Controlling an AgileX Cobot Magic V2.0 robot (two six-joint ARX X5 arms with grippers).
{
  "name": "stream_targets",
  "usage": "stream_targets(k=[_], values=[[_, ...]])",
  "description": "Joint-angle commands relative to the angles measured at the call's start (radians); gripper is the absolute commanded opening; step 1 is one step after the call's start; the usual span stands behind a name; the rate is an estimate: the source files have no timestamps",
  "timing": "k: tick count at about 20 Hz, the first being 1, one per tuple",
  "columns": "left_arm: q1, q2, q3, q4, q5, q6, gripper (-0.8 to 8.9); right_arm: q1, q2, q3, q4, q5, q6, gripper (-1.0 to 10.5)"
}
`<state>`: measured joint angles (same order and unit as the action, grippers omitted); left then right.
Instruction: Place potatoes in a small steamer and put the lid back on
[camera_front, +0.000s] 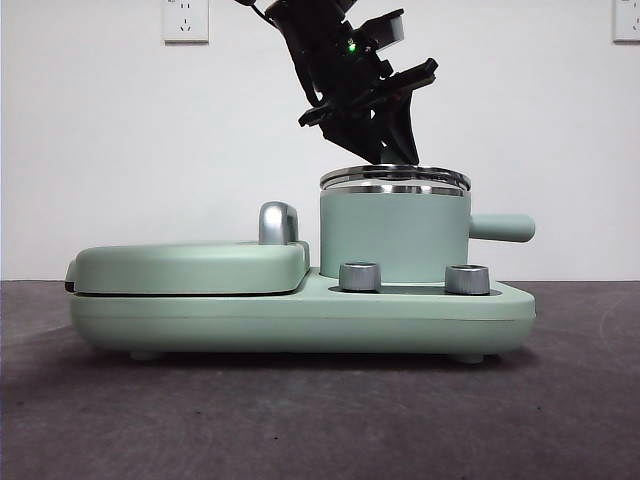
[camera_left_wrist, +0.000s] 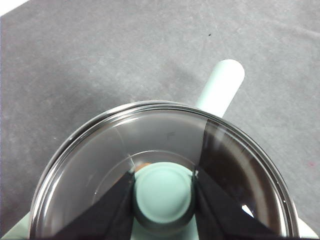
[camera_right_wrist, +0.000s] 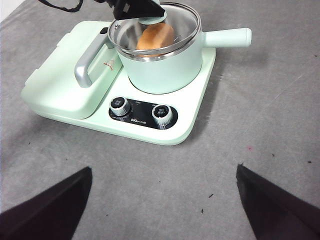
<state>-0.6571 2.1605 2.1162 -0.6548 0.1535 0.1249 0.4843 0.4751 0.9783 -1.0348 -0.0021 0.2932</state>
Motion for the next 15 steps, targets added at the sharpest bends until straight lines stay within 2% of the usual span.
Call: stream_targets(k=[1, 4, 6, 8, 9, 11, 13, 15], values=[[-0.019, -0.044, 0.020, 0.018, -0.004, 0.024, 0.14, 0.006, 0.005, 0.008, 0.011, 0.008, 0.010, 4.6], [-0.032, -0.135, -0.018, 0.013, -0.004, 0.040, 0.14, 0.006, 0.005, 0.008, 0.011, 0.009, 0.010, 4.6], [-0.034, -0.250, -0.145, 0.076, -0.004, 0.042, 0.14, 0.006, 0.005, 0.008, 0.011, 0.009, 0.006, 4.6], [-0.034, -0.408, -0.396, 0.249, -0.004, 0.032, 0.14, 0.006, 0.005, 0.008, 0.011, 0.009, 0.006, 4.6], [-0.038, -0.497, -0.567, 0.433, -0.008, 0.003, 0.14, 0.006, 0.005, 0.008, 0.010, 0.009, 0.005, 4.6], [-0.060, -0.569, -0.774, 0.740, -0.079, -0.027, 0.13, 0.006, 0.005, 0.008, 0.010, 0.009, 0.006, 4.6], [-0.062, -0.544, -0.785, 0.722, -0.084, -0.048, 0.13, 0.006, 0.005, 0.008, 0.011, 0.009, 0.008, 4.6], [-0.062, -0.512, -0.785, 0.735, -0.084, -0.035, 0.13, 0.006, 0.005, 0.008, 0.010, 0.009, 0.017, 4.6]])
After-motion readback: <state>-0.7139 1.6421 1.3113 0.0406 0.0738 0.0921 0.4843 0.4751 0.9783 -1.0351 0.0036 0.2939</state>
